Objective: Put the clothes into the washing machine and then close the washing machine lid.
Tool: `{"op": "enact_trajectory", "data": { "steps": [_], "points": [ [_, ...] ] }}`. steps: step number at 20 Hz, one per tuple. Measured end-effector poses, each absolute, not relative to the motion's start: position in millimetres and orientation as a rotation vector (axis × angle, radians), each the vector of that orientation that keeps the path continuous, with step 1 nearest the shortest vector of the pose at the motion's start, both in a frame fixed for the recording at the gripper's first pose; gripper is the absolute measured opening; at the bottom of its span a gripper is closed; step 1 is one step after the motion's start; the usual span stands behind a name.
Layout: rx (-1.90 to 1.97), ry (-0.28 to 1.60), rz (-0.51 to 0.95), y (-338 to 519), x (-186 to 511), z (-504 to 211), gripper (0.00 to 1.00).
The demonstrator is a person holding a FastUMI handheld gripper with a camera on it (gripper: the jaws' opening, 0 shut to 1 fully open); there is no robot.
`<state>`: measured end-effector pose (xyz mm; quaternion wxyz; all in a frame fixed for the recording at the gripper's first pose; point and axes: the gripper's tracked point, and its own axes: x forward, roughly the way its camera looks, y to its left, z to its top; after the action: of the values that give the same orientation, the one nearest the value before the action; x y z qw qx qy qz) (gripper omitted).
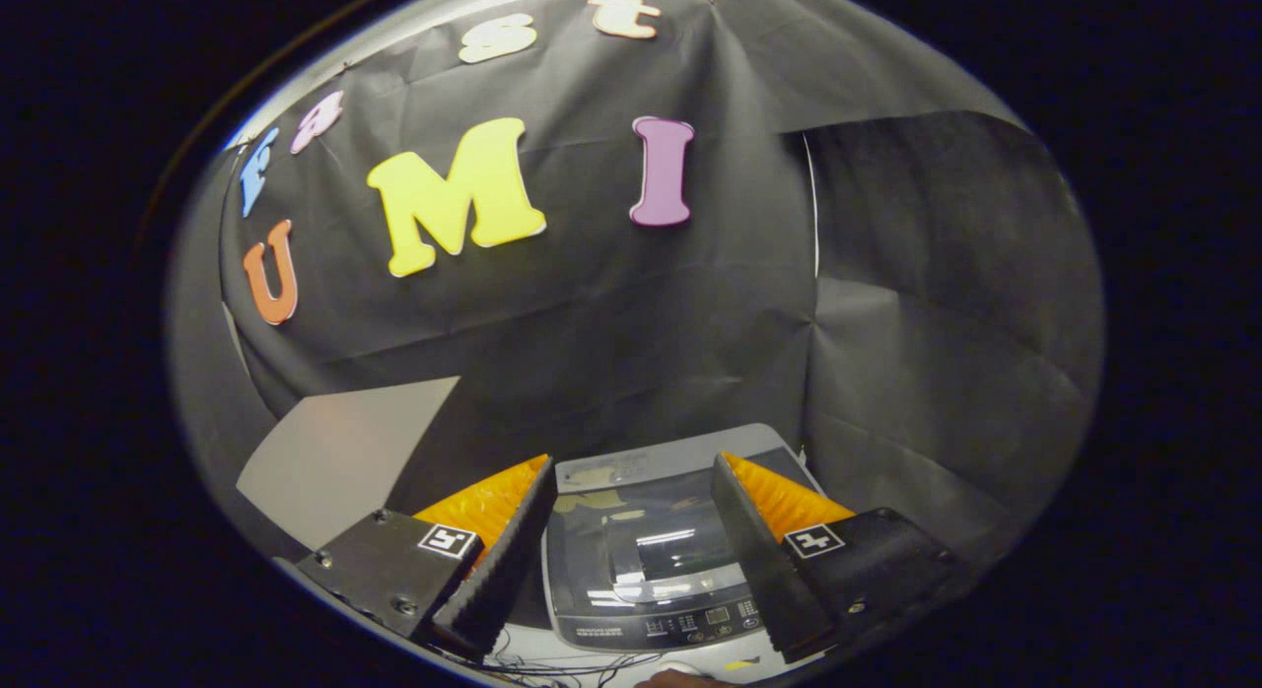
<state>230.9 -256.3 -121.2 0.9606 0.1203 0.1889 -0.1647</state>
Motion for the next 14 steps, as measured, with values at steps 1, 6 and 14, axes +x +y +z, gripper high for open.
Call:
{"op": "enact_trajectory", "data": {
  "steps": [1, 6, 14],
  "points": [
    [0.23, 0.372, -0.335, -249.6, 225.5, -115.9, 0.98],
    [0.229, 0.335, -0.331, -219.8, 191.2, -100.3, 0.98],
    [0.184, 0.23, -0.33, -200.0, 140.2, -55.7, 0.98]
  ]
}}
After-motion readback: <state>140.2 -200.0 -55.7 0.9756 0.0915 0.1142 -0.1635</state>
